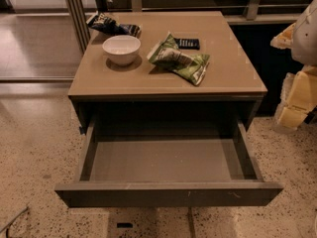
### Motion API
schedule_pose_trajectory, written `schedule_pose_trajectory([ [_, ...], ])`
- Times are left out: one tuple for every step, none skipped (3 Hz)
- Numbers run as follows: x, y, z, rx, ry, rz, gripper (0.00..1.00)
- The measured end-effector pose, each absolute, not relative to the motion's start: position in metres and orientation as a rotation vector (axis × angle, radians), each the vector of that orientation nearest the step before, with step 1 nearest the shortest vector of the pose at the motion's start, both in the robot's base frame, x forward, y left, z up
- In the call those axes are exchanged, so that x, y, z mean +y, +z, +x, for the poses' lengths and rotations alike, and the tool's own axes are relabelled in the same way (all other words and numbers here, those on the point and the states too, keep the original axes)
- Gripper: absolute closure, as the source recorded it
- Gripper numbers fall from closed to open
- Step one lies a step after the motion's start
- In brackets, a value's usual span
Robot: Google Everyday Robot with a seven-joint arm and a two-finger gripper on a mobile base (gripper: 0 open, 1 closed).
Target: Place green jalapeno chip bag into top drawer
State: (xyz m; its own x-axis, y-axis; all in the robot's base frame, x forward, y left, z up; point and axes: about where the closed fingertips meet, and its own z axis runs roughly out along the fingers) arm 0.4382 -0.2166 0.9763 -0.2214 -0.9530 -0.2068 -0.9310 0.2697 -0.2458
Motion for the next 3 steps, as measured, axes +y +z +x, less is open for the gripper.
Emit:
schedule_pose_trajectory([
  [-0.217,0.976,0.438,2.232,-0.099,-1.724,0.00],
  [-0.215,0.975,0.454,2.187,-0.109,-1.696,0.00],
  [-0.204,0.969,0.499,2.107,-0.083,-1.611,0.00],
])
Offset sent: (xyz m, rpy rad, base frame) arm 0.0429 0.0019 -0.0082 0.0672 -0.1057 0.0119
